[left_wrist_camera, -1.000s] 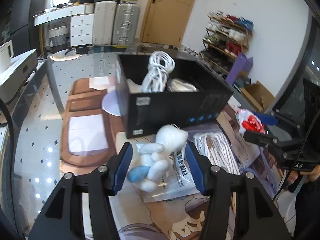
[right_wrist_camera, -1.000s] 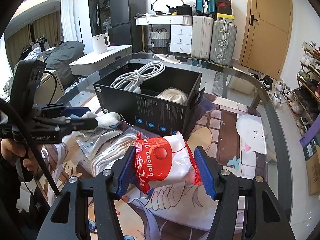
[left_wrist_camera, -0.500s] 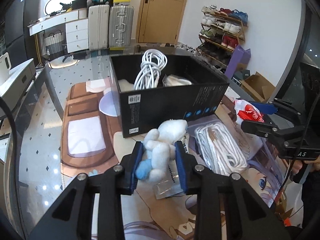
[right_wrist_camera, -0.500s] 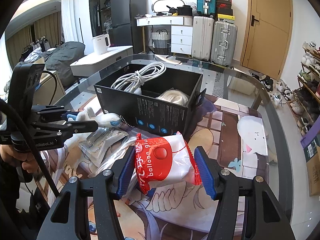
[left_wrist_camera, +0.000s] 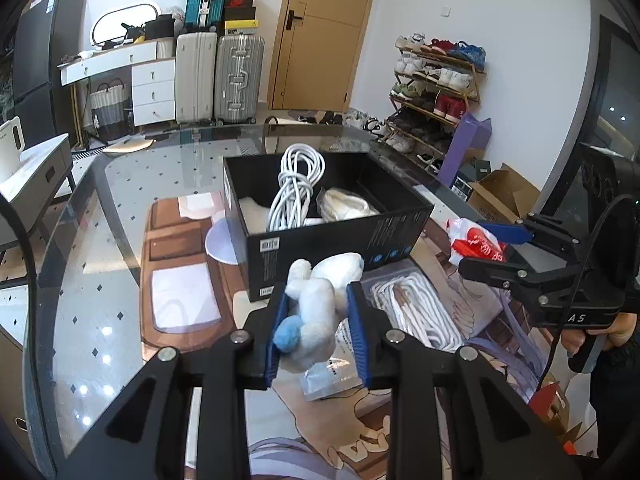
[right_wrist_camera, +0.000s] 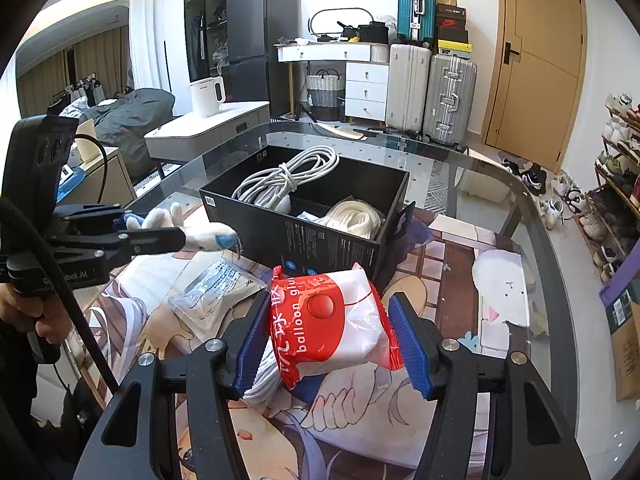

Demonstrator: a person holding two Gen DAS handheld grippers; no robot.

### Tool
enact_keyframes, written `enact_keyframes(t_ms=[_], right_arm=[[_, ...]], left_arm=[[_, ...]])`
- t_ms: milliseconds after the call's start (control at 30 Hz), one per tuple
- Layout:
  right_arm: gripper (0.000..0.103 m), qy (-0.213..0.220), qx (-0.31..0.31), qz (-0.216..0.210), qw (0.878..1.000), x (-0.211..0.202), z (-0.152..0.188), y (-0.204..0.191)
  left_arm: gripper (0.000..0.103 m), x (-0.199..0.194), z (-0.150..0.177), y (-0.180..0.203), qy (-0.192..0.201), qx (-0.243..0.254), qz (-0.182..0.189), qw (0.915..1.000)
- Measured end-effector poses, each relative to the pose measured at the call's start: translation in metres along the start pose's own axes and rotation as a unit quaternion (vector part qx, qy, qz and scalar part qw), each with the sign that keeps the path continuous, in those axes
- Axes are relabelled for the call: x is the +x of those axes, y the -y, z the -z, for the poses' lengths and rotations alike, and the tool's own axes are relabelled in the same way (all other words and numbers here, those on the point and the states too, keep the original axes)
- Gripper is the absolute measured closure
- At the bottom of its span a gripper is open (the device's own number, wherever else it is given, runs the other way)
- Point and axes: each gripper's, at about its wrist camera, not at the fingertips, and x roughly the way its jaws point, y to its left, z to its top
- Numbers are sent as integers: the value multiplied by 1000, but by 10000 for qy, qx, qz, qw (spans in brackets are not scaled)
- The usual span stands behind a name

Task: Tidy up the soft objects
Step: 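Lift and carry the plush toy and red packet over the box with both tools, then open the left tool to drop the plush toy while the right tool drops the red packet into the box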

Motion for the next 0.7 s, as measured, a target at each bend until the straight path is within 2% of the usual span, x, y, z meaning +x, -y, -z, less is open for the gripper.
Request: enact_keyframes(t_ms=[467,700], right_arm=[[43,289,-99,-64,9995,-12,-21,-4],[43,392,-189,-119,9990,-2,-43,-4]], left_arm=[[76,-24,-26,-4,544,-171,-66,9984],[76,-14,-43,-8,668,-225,-171,9974]])
